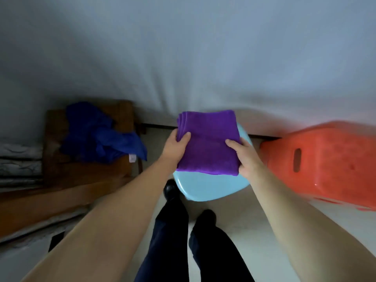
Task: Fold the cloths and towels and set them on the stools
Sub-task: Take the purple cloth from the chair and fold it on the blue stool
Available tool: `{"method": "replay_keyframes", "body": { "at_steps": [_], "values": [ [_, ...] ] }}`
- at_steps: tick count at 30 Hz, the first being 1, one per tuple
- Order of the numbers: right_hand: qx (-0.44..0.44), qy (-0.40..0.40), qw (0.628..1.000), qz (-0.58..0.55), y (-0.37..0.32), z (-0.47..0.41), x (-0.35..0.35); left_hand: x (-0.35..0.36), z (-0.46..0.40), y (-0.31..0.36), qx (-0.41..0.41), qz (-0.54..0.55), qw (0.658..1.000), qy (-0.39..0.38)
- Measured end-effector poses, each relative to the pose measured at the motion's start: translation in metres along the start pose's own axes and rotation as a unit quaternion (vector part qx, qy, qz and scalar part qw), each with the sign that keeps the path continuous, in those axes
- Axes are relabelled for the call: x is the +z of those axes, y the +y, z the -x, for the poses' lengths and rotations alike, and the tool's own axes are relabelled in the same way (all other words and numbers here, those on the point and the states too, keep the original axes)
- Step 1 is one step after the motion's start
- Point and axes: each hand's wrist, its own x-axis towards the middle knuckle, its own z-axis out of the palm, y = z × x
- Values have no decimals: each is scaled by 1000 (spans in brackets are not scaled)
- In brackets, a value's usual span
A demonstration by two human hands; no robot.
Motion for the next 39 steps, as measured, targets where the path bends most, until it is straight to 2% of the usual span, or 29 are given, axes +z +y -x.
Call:
{"method": "replay_keyframes", "body": {
  "at_steps": [5,11,16,20,29,36,39],
  "values": [
    [-93,-10,995,-36,-61,77,-23,23,61,72,94,6,995,-42],
    [-175,22,983,-53,-101,145,-47,50,107,129,177,-38,978,-99],
    [-238,69,963,-105,-112,190,-59,68,125,166,266,-116,945,-152],
    [-279,118,942,-147,-101,213,-65,79,139,179,303,-154,917,-210],
    [-328,242,884,-228,-38,287,-132,151,203,148,332,-225,846,-352],
    [-340,337,831,-285,38,372,-251,265,313,82,341,-272,782,-445],
    [-343,374,809,-296,69,417,-311,324,367,44,337,-267,767,-476]
  ]
}}
